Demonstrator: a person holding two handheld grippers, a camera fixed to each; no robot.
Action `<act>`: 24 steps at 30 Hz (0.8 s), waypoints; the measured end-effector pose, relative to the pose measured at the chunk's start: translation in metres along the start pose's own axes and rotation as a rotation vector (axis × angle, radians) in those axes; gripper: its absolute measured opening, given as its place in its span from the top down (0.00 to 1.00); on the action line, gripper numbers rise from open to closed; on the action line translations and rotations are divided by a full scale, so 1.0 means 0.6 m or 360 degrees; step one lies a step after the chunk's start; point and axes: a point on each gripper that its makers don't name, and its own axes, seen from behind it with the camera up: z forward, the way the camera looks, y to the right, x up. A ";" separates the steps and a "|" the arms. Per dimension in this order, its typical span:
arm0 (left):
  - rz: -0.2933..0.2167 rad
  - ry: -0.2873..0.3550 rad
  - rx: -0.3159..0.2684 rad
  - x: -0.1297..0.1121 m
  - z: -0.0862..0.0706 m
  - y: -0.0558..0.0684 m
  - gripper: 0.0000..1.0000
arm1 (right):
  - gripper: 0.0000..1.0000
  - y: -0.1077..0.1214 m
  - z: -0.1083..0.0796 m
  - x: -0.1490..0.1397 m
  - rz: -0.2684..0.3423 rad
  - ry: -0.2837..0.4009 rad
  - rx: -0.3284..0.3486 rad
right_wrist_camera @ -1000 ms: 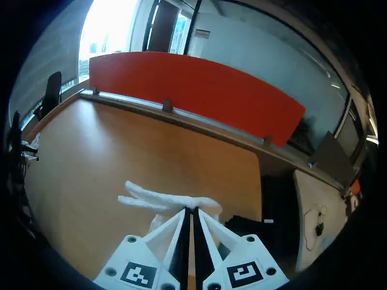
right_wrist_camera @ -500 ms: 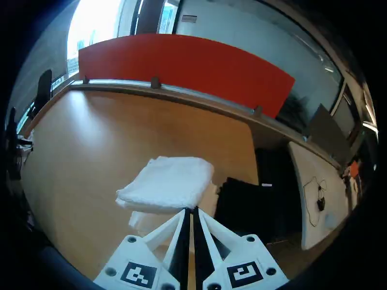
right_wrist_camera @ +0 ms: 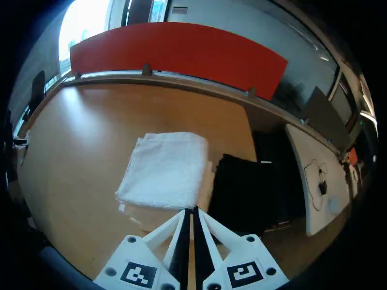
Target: Fold towel
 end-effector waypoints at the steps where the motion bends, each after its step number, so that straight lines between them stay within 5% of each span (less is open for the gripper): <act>1: 0.0001 0.0000 0.0001 0.000 0.000 0.000 0.16 | 0.96 0.001 0.001 -0.004 0.0006 -0.0005 0.0000; 24: 0.0009 0.0001 0.0008 0.003 0.000 0.000 0.16 | 0.96 0.005 0.015 -0.068 0.0070 -0.0109 -0.0011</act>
